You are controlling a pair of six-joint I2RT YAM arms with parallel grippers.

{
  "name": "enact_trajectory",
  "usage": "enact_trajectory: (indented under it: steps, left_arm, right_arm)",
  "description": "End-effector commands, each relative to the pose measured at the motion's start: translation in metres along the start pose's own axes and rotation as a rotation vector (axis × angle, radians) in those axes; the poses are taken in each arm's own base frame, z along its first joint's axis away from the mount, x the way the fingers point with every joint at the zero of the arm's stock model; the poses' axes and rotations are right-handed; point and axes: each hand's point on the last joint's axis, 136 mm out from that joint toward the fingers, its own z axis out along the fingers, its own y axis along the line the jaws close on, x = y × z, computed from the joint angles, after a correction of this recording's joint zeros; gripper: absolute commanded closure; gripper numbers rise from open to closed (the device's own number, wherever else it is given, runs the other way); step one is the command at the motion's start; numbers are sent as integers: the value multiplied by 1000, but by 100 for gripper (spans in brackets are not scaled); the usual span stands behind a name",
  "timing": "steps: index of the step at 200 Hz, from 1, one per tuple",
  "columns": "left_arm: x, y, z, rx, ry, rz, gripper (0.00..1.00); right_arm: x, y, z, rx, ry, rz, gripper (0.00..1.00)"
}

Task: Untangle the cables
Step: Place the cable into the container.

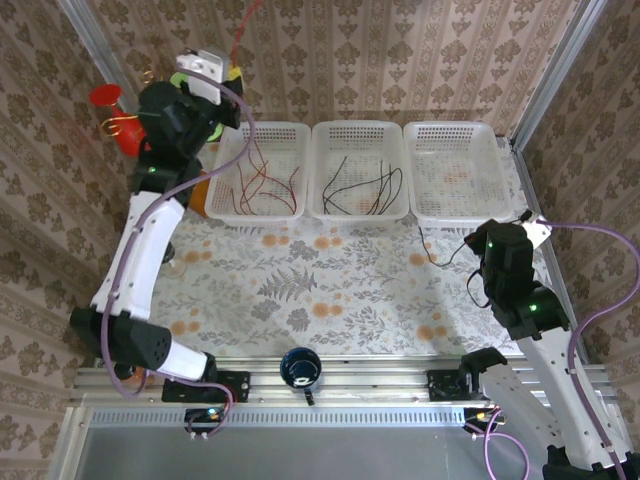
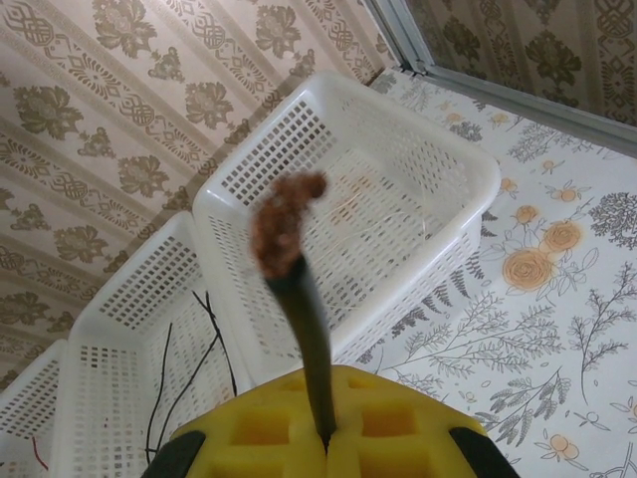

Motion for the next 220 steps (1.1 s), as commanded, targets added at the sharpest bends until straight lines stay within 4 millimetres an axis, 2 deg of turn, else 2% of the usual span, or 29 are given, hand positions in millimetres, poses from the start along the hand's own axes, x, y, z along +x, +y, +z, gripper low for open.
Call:
enact_trajectory:
  steps: [1, 37, 51, 61, 71, 90, 131, 163, 186, 202, 215, 220]
  left_arm:
    - [64, 4, 26, 19, 98, -24, 100]
    - [129, 17, 40, -43, 279, -67, 100]
    - [170, 9, 44, -29, 404, -58, 100]
    - [206, 3, 46, -26, 513, -60, 100]
    - [240, -4, 46, -5, 625, -78, 100]
    - [295, -8, 42, -7, 822, -125, 100]
    - [386, -23, 31, 38, 1123, -202, 100]
    - [424, -24, 25, 24, 1210, -246, 100]
    - [440, -26, 17, 26, 1270, -264, 100]
    - [441, -26, 14, 26, 1289, -265, 100]
    - [433, -23, 16, 10, 1269, -262, 100]
    - [428, -20, 17, -2, 1255, -257, 92]
  right_arm:
    - [-11, 6, -7, -24, -17, 38, 100]
    - [-13, 7, -10, -34, -21, 36, 100]
    - [-12, 6, -10, -32, -20, 42, 100]
    - [-10, 5, -8, -28, -15, 46, 100]
    - [-9, 7, -7, -32, -8, 49, 100]
    - [-8, 9, -7, -38, 3, 43, 100]
    - [-12, 10, -10, -45, -10, 44, 100]
    - [-8, 6, -11, -32, 10, 37, 100]
    - [-8, 6, -12, -34, 12, 38, 100]
    - [-9, 6, -13, -38, 8, 41, 100]
    - [-9, 6, -14, -37, 10, 38, 100]
    - [-9, 7, -14, -40, 11, 38, 100]
